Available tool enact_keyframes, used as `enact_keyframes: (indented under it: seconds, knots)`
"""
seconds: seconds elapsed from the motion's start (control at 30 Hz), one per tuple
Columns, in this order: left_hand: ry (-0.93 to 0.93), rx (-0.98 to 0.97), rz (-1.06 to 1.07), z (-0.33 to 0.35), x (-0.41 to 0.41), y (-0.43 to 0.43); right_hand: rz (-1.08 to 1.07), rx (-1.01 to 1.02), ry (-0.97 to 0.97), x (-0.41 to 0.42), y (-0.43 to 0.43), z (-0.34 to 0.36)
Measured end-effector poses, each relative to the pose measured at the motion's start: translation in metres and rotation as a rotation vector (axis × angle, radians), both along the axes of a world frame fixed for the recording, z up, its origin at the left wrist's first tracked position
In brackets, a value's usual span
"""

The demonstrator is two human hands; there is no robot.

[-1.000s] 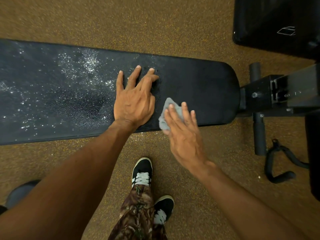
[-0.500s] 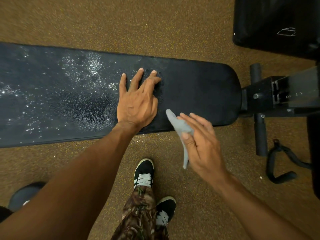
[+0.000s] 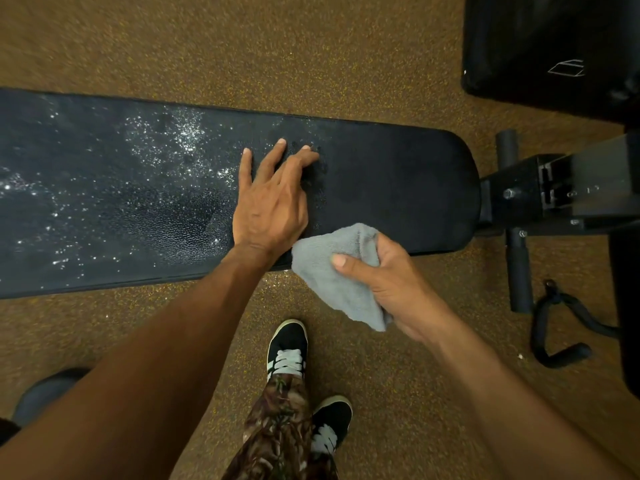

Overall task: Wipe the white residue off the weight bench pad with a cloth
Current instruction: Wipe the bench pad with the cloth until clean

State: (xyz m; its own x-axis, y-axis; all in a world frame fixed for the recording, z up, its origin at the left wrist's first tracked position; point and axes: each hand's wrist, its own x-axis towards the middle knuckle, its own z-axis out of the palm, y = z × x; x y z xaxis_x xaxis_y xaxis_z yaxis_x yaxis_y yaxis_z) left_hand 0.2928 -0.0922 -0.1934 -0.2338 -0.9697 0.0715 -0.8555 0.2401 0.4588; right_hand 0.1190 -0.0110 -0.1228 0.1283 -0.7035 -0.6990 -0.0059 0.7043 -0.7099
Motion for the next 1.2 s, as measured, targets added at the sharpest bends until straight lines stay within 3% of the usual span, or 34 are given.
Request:
enact_keyframes:
  seconds: [0.1,0.13,0.17,0.23,0.27,0.3,0.4,0.47,0.53,0.67,0.8,0.93,1.07,1.2]
  knots:
    - [0.241,0.026,0.063,0.005,0.004,-0.002,0.074,-0.025,-0.093,-0.001,-0.018,0.009]
    - [0.305,0.028,0.074,0.008,0.007,-0.002,0.1,-0.085,-0.017,0.001,-0.024,0.01]
    - [0.336,0.009,0.078,0.011,0.011,-0.002,0.181,-0.201,0.191,0.004,-0.03,0.008]
    - [0.297,-0.086,0.086,0.017,0.022,-0.002,0.352,-0.479,0.822,0.006,-0.038,-0.001]
    - [0.255,-0.126,0.101,0.019,0.028,-0.001,0.368,-0.62,1.041,0.006,-0.038,-0.004]
    - [0.214,-0.152,0.118,0.02,0.034,0.001,0.374,-0.746,1.134,0.007,-0.036,-0.005]
    - [0.109,-0.203,0.102,0.015,0.047,0.008,0.69,-1.076,1.161,0.018,-0.017,-0.016]
    - [0.053,-0.215,0.066,0.009,0.052,0.011,0.963,-1.01,1.2,0.025,-0.003,-0.033]
    - [0.011,-0.212,0.065,0.003,0.056,0.012,1.065,-0.839,1.25,0.027,0.002,-0.049]
    - [-0.008,-0.246,0.063,-0.009,0.057,0.018,1.022,-0.809,1.286,0.026,-0.019,-0.061]
    - [-0.017,-0.247,0.092,-0.01,0.057,0.021,0.831,-0.717,1.278,0.034,-0.057,-0.062]
    - [-0.046,-0.222,0.088,-0.009,0.056,0.02,0.704,-0.797,1.14,0.05,-0.056,-0.064]
    - [-0.064,-0.154,0.114,-0.008,0.056,0.018,0.98,-1.033,1.068,0.023,-0.019,-0.065]
    - [-0.077,-0.086,0.122,-0.003,0.053,0.016,1.067,-1.008,1.162,-0.011,-0.011,-0.062]
